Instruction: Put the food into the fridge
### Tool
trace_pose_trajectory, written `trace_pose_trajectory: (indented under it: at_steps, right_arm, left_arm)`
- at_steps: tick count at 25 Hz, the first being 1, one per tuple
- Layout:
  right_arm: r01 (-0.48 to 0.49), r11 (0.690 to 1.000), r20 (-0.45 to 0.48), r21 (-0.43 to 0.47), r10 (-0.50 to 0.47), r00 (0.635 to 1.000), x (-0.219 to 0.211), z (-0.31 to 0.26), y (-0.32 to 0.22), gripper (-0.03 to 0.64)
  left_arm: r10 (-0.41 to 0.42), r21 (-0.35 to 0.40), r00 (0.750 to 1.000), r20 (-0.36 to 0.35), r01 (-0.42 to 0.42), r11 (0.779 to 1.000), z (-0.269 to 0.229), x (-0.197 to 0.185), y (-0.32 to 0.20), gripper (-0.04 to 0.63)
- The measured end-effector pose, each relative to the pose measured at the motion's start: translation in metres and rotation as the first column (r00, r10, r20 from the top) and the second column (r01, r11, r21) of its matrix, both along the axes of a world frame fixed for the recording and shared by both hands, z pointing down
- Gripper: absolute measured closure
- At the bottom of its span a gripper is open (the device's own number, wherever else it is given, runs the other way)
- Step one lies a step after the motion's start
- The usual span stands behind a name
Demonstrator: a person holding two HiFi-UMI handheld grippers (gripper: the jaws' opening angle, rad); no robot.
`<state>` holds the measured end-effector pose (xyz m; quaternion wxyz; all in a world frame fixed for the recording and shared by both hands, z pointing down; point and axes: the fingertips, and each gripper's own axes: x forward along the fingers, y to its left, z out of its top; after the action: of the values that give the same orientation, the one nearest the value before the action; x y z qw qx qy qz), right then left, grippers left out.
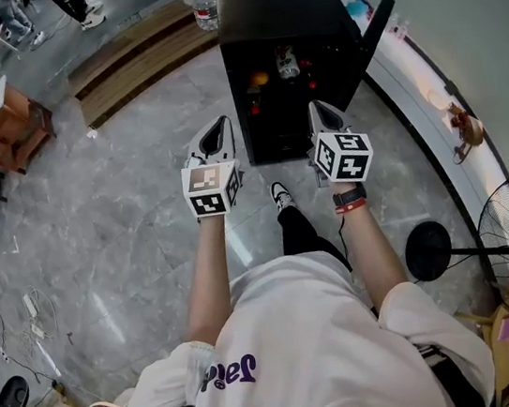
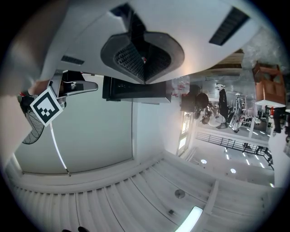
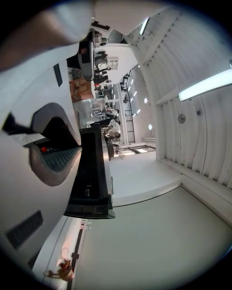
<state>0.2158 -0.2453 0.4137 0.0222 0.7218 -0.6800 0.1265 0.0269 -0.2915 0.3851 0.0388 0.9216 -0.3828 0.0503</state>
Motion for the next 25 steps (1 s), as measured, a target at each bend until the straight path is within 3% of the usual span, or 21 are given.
trace_pose_trajectory:
  at_steps: [25]
  right_arm:
    - [-0.036,0.999,-0.011,0.024,0.036,0.999,-0.013,-0.024,0.022,0.603]
  left_arm:
    - [0.048,0.032,0.999,-0.006,-0.047,0.998,-0.017,-0.001,0.013,0.578]
